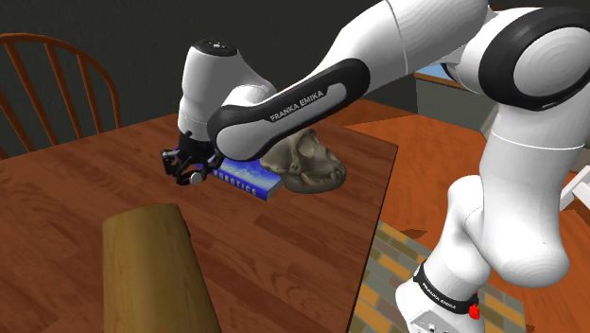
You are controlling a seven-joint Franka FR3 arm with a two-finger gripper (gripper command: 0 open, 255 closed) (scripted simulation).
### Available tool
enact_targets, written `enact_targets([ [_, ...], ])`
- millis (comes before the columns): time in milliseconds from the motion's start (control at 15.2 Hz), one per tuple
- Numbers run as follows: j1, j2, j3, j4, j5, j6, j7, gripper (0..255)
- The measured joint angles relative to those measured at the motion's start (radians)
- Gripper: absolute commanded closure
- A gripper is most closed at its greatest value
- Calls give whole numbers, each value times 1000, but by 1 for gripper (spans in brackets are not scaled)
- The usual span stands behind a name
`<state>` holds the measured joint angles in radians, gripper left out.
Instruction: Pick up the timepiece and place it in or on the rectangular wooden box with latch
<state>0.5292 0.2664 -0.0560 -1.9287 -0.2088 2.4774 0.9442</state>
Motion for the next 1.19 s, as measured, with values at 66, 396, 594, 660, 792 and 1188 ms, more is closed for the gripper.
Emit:
enact_targets([
  [66, 0, -6, 1, 4, 2, -10, -3, 255],
  [396, 1, -31, 4, 37, 10, -68, -13, 255],
  [594, 0, -50, 6, 58, 17, -107, -23, 255],
  [660, 0, -54, 6, 67, 19, -119, -27, 255],
  [792, -1, -67, 7, 76, 23, -142, -33, 255],
  [1188, 1, -92, 10, 123, 30, -214, -44, 255],
])
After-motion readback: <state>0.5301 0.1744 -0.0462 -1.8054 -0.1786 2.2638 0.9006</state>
